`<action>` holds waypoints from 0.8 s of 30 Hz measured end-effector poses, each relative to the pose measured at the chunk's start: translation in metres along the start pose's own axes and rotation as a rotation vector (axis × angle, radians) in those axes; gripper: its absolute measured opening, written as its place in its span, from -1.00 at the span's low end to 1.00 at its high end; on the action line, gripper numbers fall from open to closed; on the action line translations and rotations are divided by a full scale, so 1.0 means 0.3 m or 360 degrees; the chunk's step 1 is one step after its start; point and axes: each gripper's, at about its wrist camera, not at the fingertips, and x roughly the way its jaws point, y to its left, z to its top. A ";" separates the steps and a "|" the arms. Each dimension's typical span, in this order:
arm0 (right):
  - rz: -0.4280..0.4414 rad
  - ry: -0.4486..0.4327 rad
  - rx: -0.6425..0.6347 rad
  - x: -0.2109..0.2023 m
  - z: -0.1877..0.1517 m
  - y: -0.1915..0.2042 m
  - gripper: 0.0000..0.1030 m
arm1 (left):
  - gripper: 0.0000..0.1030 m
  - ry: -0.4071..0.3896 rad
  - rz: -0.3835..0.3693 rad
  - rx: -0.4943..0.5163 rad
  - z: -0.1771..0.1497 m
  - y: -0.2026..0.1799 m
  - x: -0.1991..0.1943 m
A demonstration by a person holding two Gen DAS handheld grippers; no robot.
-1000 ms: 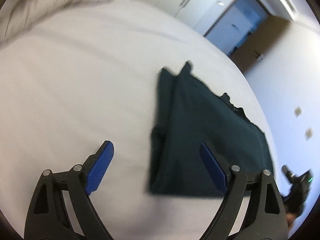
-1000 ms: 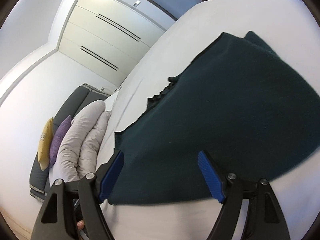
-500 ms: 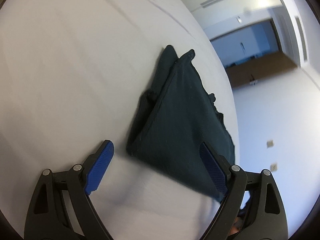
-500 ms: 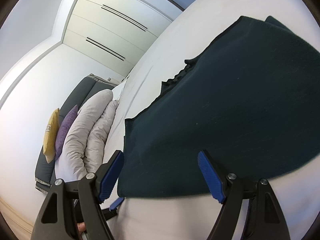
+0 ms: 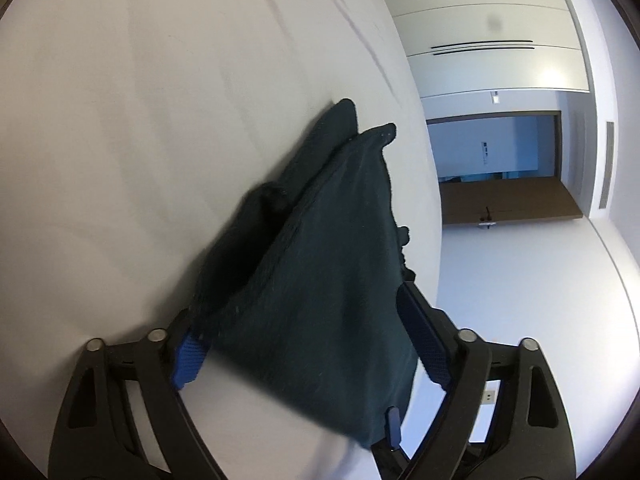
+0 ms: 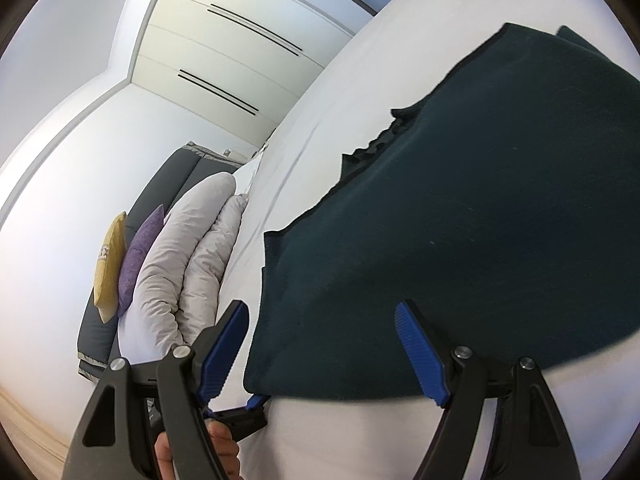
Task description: Fold small clothes
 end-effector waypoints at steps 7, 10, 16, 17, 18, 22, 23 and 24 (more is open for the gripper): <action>-0.0015 0.0033 -0.0049 0.053 0.020 0.040 0.50 | -0.69 0.0056 0.0028 0.0010 0.032 0.039 0.044; -0.0044 0.0060 -0.0070 0.087 0.033 0.044 0.46 | -0.79 0.0049 0.0029 0.0035 0.050 0.039 0.043; -0.0056 0.0132 -0.0067 0.195 0.102 0.052 0.40 | -0.84 0.0027 0.0088 0.0135 0.045 -0.002 0.055; -0.0069 0.0159 -0.0058 0.228 0.117 0.048 0.40 | -0.85 0.0026 0.0092 0.0148 0.047 -0.010 0.054; -0.0071 0.0179 -0.0050 0.248 0.124 0.043 0.39 | -0.85 0.0022 0.0096 0.0162 0.048 -0.019 0.052; -0.0188 0.0263 -0.0010 0.333 0.133 -0.010 0.13 | -0.86 -0.0018 0.0107 0.0265 0.035 -0.079 0.020; -0.0210 0.0269 -0.0022 0.341 0.130 -0.018 0.05 | -0.86 -0.0035 0.0110 0.0306 0.027 -0.100 0.015; -0.0219 0.0272 -0.0027 0.342 0.129 -0.023 0.01 | -0.86 -0.0049 0.0111 0.0339 0.021 -0.115 0.015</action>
